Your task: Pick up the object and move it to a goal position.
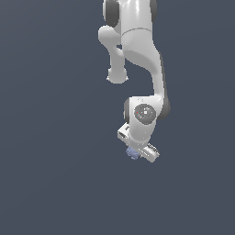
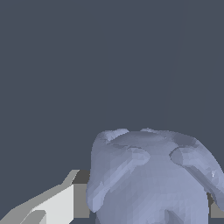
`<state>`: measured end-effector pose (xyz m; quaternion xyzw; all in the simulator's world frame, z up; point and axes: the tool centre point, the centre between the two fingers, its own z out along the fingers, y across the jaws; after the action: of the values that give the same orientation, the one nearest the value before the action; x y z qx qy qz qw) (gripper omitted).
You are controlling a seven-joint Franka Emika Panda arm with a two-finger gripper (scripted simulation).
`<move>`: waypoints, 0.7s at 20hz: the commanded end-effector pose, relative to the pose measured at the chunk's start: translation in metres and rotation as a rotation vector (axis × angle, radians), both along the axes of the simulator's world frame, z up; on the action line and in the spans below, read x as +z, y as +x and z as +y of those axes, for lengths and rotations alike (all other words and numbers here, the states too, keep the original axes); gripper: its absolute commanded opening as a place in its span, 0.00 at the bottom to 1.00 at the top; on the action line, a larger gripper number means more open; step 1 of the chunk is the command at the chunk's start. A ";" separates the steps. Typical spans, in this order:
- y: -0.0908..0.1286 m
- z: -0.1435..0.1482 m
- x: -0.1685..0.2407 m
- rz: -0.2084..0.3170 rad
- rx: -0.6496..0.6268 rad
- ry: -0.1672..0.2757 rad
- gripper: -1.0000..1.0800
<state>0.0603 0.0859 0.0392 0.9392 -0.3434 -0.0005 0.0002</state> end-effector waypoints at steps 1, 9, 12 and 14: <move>0.001 0.000 0.000 -0.001 0.000 0.000 0.00; 0.001 0.000 0.000 -0.001 0.000 0.000 0.00; 0.001 0.000 0.001 -0.001 0.000 0.000 0.00; 0.003 0.002 0.004 -0.001 0.000 0.000 0.00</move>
<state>0.0619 0.0866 0.0408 0.9391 -0.3436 -0.0004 0.0003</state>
